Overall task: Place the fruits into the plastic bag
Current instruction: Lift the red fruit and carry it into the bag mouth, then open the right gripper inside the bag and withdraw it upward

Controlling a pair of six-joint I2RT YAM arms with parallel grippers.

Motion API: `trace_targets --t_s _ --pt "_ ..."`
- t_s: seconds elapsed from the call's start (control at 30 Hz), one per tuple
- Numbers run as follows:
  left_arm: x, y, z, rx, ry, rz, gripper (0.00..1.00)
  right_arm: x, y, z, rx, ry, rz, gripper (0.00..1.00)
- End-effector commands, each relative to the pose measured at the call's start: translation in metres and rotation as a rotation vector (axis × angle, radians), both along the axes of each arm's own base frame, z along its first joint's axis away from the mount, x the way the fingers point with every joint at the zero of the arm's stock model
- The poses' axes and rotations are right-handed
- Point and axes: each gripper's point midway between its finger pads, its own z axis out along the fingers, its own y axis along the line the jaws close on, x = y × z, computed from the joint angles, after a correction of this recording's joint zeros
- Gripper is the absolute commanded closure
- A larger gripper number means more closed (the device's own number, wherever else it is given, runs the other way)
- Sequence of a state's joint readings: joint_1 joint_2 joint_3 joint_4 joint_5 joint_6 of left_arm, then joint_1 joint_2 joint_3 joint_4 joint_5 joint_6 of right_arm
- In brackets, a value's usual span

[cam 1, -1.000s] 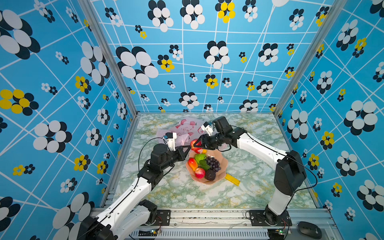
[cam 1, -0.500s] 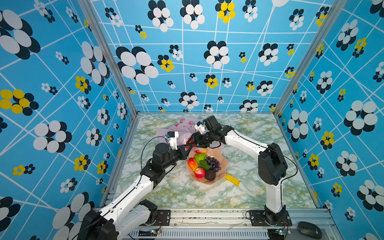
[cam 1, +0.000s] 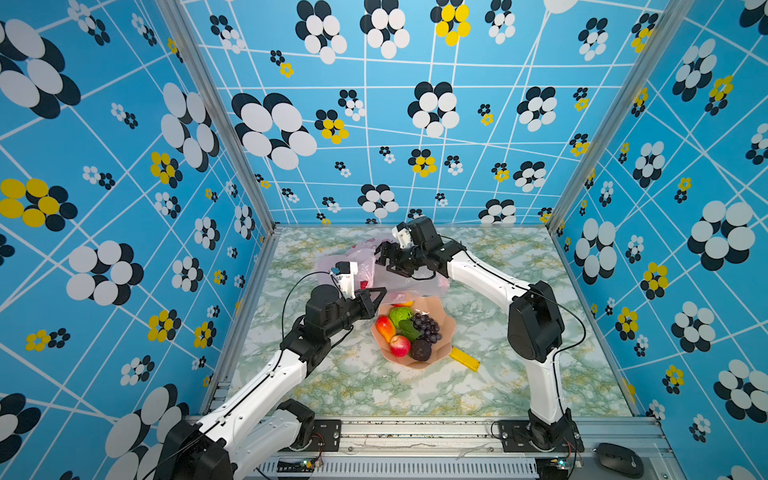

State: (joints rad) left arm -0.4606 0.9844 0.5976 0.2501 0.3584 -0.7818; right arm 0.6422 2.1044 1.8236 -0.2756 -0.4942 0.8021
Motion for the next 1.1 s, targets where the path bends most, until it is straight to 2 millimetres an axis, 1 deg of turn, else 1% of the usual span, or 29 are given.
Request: trace_targets --t_s 0.0,0.17,0.23,0.43,0.53,0.7,0.93,1.07 --pt "-0.002 -0.001 0.015 0.007 -0.034 -0.012 1.00 0.008 -0.018 0.007 0.002 -0.020 -0.045 0.07" --pt "-0.007 0.001 0.021 -0.004 -0.045 -0.017 1.00 0.016 -0.050 0.012 -0.001 -0.032 -0.107 0.06" --pt "-0.011 0.001 0.022 -0.003 -0.039 -0.028 1.00 0.020 -0.068 0.014 -0.014 -0.043 -0.135 0.06" --pt "-0.019 0.003 0.018 -0.015 -0.019 -0.036 1.00 0.035 -0.117 0.024 -0.092 -0.097 -0.208 0.03" --pt "-0.020 0.005 0.016 -0.018 -0.015 -0.028 1.00 0.041 -0.134 0.031 -0.104 -0.106 -0.229 0.01" --pt "-0.022 0.006 0.018 -0.017 -0.018 -0.024 1.00 0.045 -0.151 0.045 -0.124 -0.138 -0.246 0.01" --pt "-0.025 0.008 0.009 -0.011 0.010 -0.020 1.00 0.044 -0.160 0.066 -0.147 -0.184 -0.253 0.01" --pt "-0.027 0.009 0.010 -0.012 0.008 -0.020 0.99 0.042 -0.168 0.076 -0.174 -0.211 -0.264 0.01"
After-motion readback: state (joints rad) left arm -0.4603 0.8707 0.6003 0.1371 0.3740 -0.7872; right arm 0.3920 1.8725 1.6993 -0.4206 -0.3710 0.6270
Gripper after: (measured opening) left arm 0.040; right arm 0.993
